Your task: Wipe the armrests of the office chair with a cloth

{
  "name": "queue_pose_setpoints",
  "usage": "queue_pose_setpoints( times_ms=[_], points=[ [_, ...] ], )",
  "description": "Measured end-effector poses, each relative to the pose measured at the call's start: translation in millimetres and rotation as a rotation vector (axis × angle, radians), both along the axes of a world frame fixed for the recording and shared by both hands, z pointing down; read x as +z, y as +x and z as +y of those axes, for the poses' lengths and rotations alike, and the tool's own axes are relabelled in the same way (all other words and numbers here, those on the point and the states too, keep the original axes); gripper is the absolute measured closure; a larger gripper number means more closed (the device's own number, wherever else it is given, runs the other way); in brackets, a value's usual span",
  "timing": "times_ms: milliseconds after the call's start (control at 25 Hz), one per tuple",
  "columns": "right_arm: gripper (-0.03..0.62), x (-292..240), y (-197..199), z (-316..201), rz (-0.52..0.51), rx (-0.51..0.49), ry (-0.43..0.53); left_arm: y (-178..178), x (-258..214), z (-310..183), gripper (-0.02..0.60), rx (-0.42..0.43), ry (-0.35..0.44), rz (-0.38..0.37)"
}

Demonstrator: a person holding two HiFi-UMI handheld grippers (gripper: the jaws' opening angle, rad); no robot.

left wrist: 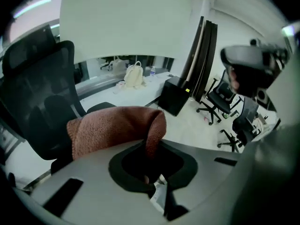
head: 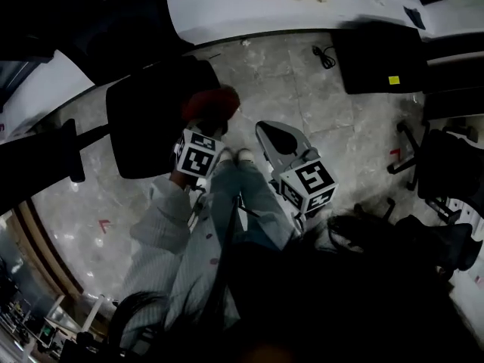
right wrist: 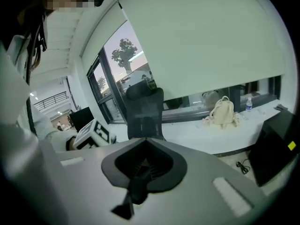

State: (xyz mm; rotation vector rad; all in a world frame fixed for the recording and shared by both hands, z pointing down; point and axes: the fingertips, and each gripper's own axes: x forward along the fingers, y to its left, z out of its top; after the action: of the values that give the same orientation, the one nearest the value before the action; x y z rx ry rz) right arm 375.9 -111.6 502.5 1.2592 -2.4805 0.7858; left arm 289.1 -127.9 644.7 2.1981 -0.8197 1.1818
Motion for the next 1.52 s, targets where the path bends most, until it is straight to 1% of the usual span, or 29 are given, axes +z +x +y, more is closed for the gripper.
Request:
queue_pose_setpoints(
  times_ms=[80,160,240,360,440,520,560,640,680,760,840,960,1040,1120,1200,1280,1400,1520],
  points=[
    [0.592,-8,-9,3,-0.002,-0.021,0.019,-7,-4,27,0.557,-0.024,0.03,0.006],
    [0.592,-12,-14,7,-0.006,-0.031,0.025,-13,-6,48,0.557,-0.053,0.002,0.016],
    [0.592,-10,-15,13,-0.006,-0.031,0.014,-13,-5,62,0.557,-0.049,-0.033,0.025],
    [0.592,-1,-16,21,0.0,-0.025,-0.007,-16,2,64,0.557,-0.021,-0.038,0.043],
    [0.592,7,-15,23,0.005,-0.013,-0.021,-16,3,54,0.557,-0.02,-0.081,0.088],
    [0.592,14,-9,25,0.013,0.008,-0.036,-14,1,33,0.557,-0.027,-0.111,0.13],
    [0.592,16,-4,25,0.018,0.021,-0.043,-16,1,18,0.557,-0.037,-0.102,0.131],
    [0.592,20,4,25,0.025,0.047,-0.054,-23,8,-20,0.557,-0.055,-0.081,0.104],
    [0.592,22,8,24,0.028,0.062,-0.058,-26,13,-39,0.557,-0.064,-0.089,0.099],
    [0.592,26,16,23,0.035,0.091,-0.068,-29,24,-73,0.557,-0.095,-0.125,0.117],
    [0.592,30,23,22,0.039,0.116,-0.074,-31,34,-107,0.557,-0.137,-0.139,0.128],
    [0.592,33,31,22,0.042,0.143,-0.086,-36,40,-151,0.557,-0.205,-0.105,0.105],
    [0.592,33,34,23,0.044,0.151,-0.091,-38,40,-163,0.557,-0.227,-0.09,0.098],
    [0.592,33,35,24,0.046,0.151,-0.092,-36,39,-158,0.557,-0.224,-0.097,0.112],
    [0.592,33,33,21,0.046,0.144,-0.088,-29,38,-139,0.557,-0.198,-0.122,0.137],
    [0.592,30,28,17,0.044,0.13,-0.076,-23,36,-109,0.557,-0.157,-0.149,0.142],
    [0.592,14,15,15,0.032,0.107,-0.049,-18,22,-56,0.557,-0.094,-0.155,0.128],
    [0.592,-4,0,12,0.022,0.062,-0.006,-15,3,-12,0.557,-0.066,-0.157,0.142]
  ],
)
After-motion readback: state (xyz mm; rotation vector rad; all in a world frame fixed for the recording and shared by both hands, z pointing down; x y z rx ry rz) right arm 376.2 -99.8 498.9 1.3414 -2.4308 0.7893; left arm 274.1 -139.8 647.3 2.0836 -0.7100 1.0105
